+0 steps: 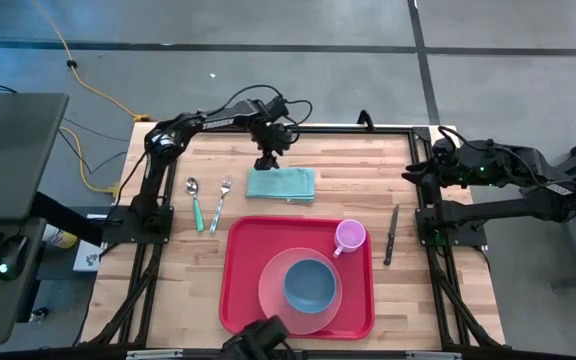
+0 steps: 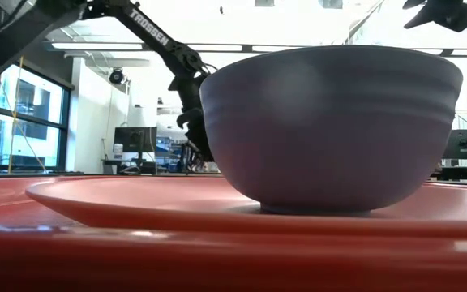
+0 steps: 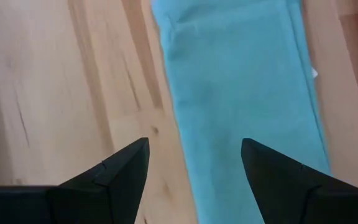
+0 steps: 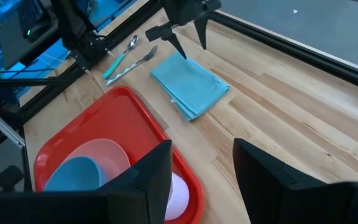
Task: Set up tray
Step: Put the blue napkin on the tray to the left of the pink plate
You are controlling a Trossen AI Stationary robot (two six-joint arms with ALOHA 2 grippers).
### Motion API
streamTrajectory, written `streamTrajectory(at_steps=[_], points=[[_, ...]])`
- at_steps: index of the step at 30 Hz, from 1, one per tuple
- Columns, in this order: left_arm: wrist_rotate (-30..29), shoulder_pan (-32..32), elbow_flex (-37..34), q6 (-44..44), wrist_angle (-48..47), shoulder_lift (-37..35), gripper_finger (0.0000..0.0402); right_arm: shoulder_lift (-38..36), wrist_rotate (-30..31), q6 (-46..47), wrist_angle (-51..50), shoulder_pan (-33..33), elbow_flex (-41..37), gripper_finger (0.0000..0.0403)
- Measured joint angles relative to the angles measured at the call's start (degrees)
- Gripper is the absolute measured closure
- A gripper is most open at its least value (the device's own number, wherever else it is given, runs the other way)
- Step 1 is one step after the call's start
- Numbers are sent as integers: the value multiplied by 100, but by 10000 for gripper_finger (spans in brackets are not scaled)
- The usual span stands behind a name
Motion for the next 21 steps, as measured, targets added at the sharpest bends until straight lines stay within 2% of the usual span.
streamTrajectory(at_steps=[11,21], points=[[-28,-27,193,159,-643,254,115,2,-67,-39,55,1,4,254],[152,12,201,-125,-558,554,115,2,-67,-93,118,1,4,254]])
